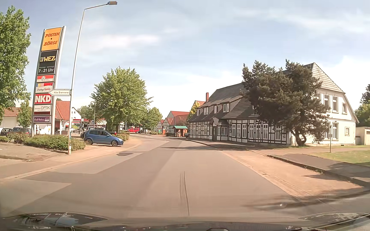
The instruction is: Follow the waypoints while adhering to traffic rules and regulations
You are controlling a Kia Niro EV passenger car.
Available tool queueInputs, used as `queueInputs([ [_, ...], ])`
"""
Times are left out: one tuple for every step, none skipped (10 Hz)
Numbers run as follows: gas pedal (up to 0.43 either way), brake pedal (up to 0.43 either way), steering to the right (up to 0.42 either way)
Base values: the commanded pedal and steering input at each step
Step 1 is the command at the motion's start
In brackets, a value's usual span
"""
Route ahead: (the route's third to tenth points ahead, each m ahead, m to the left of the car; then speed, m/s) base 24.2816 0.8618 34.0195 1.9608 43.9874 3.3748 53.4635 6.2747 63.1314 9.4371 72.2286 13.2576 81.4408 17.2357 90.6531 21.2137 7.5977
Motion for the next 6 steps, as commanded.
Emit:
queueInputs([
  [0.000, 0.000, -0.009],
  [0.000, 0.000, -0.009],
  [0.000, 0.000, -0.009],
  [0.000, 0.000, -0.009],
  [0.000, 0.000, -0.009],
  [0.000, 0.000, -0.009],
])
